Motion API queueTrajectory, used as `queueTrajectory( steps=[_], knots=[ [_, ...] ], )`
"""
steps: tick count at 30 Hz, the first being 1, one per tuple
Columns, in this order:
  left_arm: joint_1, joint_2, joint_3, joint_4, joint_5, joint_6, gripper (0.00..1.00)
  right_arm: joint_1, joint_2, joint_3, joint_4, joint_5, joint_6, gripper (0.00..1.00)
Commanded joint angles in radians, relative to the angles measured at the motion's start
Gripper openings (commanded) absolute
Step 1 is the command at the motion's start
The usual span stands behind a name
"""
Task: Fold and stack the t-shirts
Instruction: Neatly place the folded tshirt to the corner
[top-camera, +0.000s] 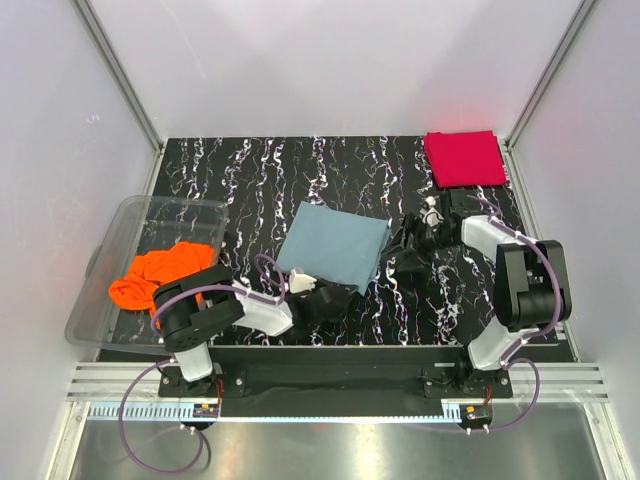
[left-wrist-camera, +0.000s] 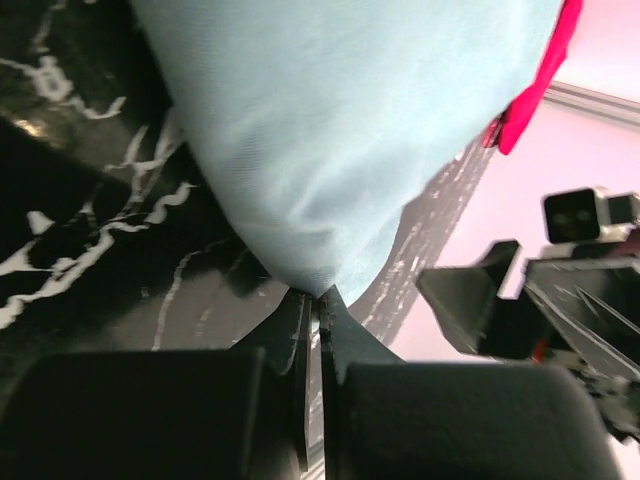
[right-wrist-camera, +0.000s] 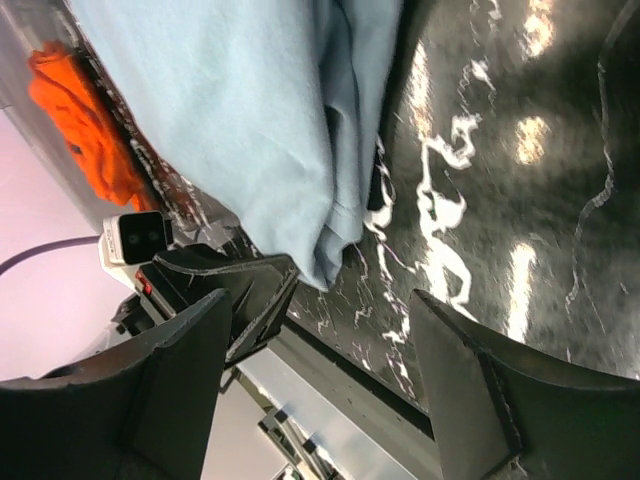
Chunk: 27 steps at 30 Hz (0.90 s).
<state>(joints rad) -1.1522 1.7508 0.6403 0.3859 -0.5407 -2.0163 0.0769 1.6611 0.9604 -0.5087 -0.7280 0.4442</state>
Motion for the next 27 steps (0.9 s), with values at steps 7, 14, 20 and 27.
queueTrajectory(
  steps=[7, 14, 20, 27],
  knots=[
    [0.032, -0.082, -0.001, 0.057, 0.068, -0.067, 0.00, -0.008, 0.141, 0.098, 0.107, -0.148, 0.007, 0.79],
    [0.046, -0.154, 0.009, 0.045, 0.079, -0.019, 0.00, -0.006, 0.193, 0.107, 0.125, -0.140, 0.019, 0.78],
    [0.049, -0.174, 0.019, 0.033, 0.082, -0.012, 0.00, -0.006, 0.207, 0.110, 0.191, -0.154, 0.085, 0.77],
    [0.062, -0.195, 0.013, 0.031, 0.088, 0.005, 0.00, -0.008, 0.244, 0.106, 0.260, -0.154, 0.159, 0.76]
  ],
)
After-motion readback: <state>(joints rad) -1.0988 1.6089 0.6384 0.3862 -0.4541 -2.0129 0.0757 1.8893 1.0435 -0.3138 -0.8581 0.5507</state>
